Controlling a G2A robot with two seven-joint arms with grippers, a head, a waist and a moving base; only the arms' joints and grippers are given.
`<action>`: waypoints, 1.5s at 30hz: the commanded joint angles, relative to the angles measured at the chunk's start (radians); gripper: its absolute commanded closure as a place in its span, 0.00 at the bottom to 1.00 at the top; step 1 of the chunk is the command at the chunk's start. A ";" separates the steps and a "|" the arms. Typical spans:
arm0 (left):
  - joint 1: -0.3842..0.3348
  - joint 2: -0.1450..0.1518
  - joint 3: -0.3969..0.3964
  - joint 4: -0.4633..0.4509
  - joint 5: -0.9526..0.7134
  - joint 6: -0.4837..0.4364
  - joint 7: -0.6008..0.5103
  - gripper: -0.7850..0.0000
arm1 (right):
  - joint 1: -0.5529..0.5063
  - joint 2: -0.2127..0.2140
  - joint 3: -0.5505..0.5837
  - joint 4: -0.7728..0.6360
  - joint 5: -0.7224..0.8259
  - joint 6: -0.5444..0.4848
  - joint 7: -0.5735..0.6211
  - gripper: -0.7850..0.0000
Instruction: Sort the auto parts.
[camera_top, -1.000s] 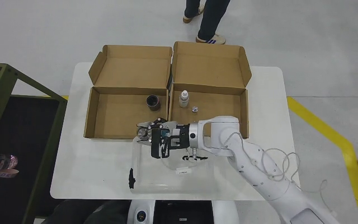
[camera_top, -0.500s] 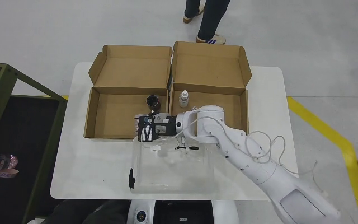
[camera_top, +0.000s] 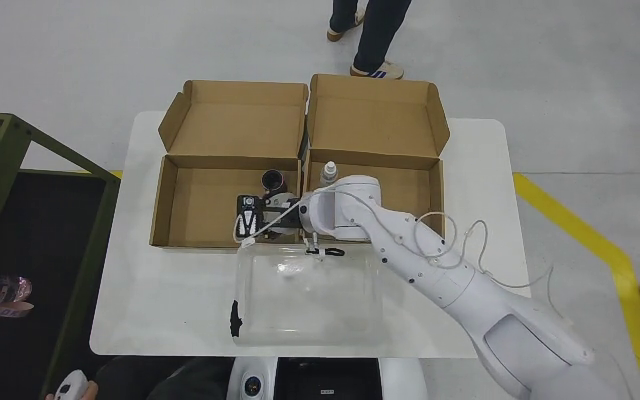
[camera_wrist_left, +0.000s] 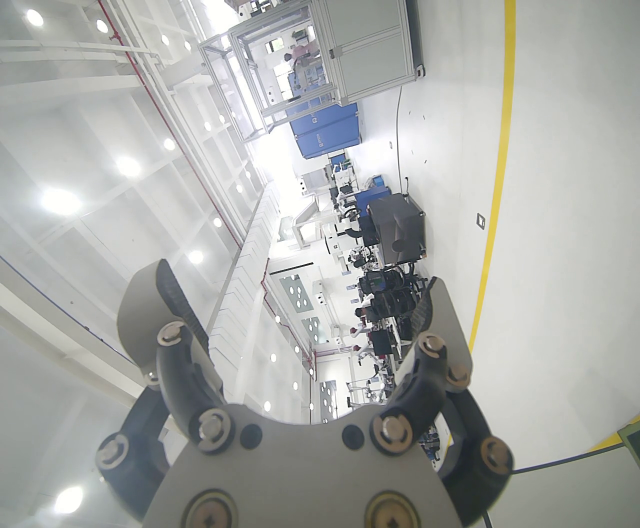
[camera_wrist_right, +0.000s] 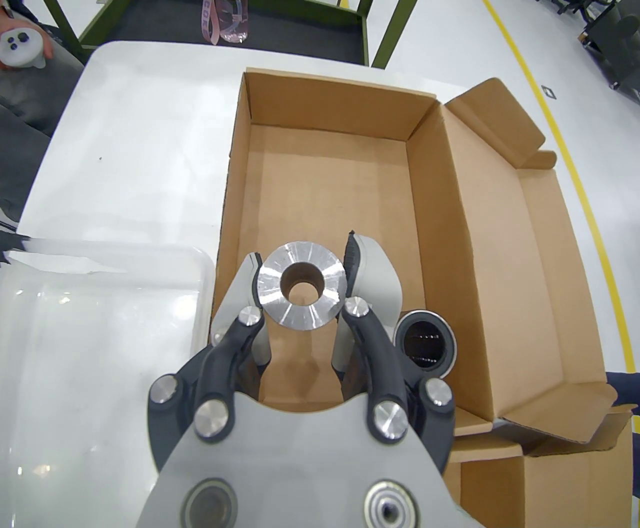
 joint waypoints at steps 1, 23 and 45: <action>0.000 0.000 0.000 0.000 0.000 0.000 0.000 0.00 | 0.013 -0.010 -0.010 0.034 0.003 0.000 0.007 1.00; 0.000 0.000 0.000 0.000 0.000 0.000 0.000 0.00 | 0.082 -0.098 -0.082 0.250 -0.020 -0.002 0.063 0.87; 0.000 0.000 0.000 0.000 0.000 0.000 0.000 0.00 | 0.089 -0.127 -0.053 0.255 -0.022 -0.041 0.062 0.55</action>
